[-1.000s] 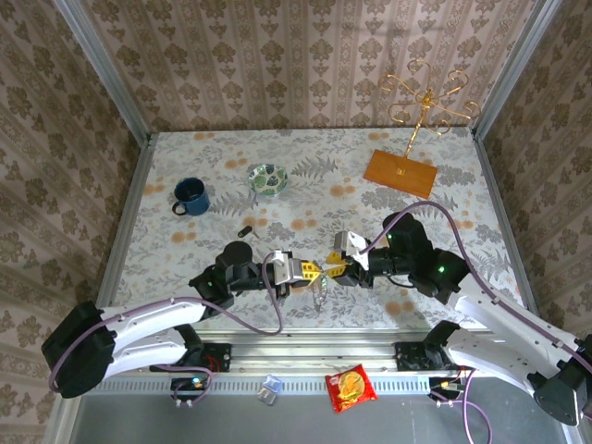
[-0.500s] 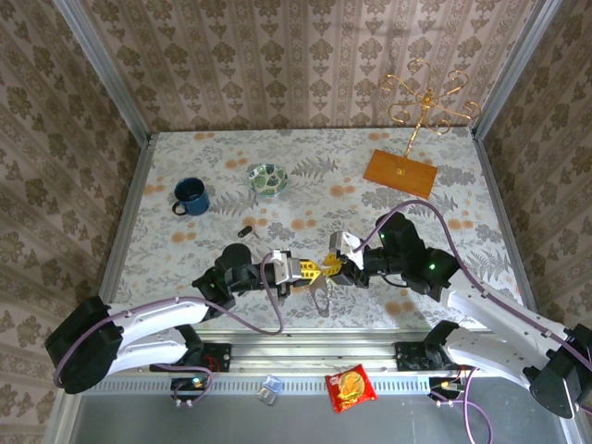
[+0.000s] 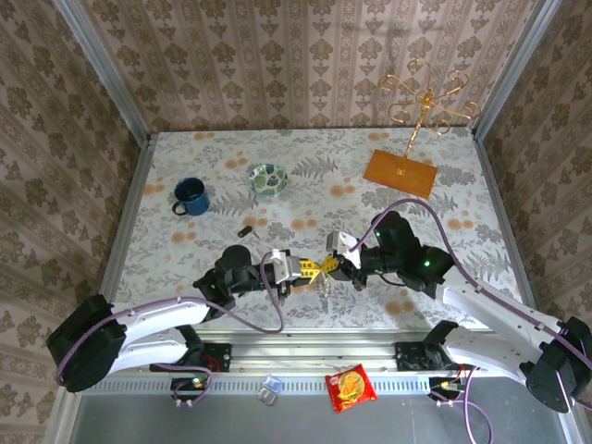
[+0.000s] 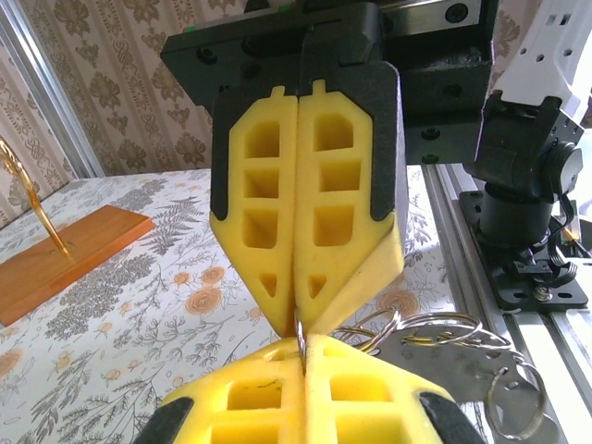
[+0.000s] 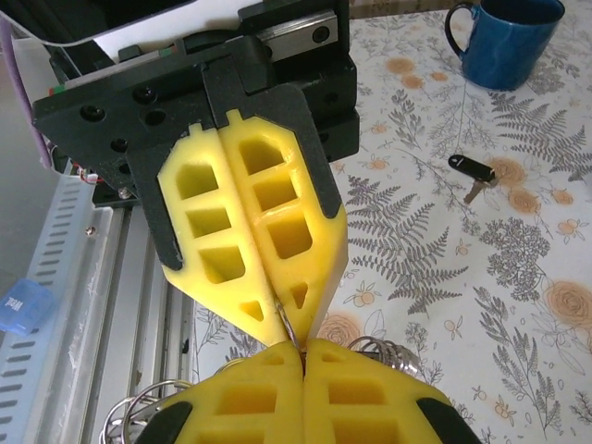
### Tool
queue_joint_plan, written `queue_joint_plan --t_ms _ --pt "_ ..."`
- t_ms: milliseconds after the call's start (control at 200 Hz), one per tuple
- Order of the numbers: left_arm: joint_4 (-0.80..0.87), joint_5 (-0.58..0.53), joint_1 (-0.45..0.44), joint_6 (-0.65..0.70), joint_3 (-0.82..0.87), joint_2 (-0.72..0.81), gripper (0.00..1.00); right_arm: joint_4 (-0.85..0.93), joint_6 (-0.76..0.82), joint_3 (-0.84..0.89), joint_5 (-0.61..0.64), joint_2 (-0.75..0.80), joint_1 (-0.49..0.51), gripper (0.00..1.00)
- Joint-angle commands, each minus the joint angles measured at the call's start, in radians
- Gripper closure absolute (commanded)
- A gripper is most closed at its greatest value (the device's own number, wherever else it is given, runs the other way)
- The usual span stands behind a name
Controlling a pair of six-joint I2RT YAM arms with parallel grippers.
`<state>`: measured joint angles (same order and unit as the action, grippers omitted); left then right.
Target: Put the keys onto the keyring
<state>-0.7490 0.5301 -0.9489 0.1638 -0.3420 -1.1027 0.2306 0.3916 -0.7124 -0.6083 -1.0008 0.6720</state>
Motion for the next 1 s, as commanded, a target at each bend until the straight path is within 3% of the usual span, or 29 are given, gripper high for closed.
queue_joint_plan --t_ms 0,95,260,405,545,630,680,755,830,995 --pt "-0.013 -0.042 -0.009 -0.021 -0.009 0.013 0.83 0.076 0.062 -0.045 0.017 -0.002 0.006 1.0" --pt "0.082 -0.066 -0.009 -0.006 -0.03 0.028 0.79 0.147 0.11 -0.078 0.048 -0.011 0.019 1.0" --pt "0.226 -0.065 -0.009 0.019 -0.075 0.037 0.8 0.236 0.161 -0.132 0.097 -0.034 0.061 1.0" --pt "0.243 -0.058 -0.01 0.024 -0.085 0.036 0.81 0.287 0.195 -0.185 0.154 -0.06 0.104 1.0" --pt "0.258 -0.055 -0.01 0.031 -0.094 0.035 0.89 0.329 0.222 -0.235 0.187 -0.089 0.142 1.0" --pt "0.258 -0.049 -0.009 0.031 -0.098 0.039 1.0 0.324 0.203 -0.249 0.185 -0.097 0.145 1.0" --pt "0.257 -0.046 -0.009 0.033 -0.095 0.044 1.0 0.312 0.174 -0.243 0.186 -0.088 0.134 1.0" --pt "0.238 -0.046 -0.009 0.029 -0.083 0.052 1.0 0.255 0.128 -0.214 0.171 -0.056 0.101 0.81" --pt "0.213 -0.047 -0.01 0.022 -0.072 0.058 1.0 0.24 0.107 -0.173 0.176 -0.016 0.082 0.71" --pt "0.136 -0.042 -0.008 -0.009 -0.043 0.052 1.0 0.219 0.082 -0.094 0.25 0.05 0.081 0.67"
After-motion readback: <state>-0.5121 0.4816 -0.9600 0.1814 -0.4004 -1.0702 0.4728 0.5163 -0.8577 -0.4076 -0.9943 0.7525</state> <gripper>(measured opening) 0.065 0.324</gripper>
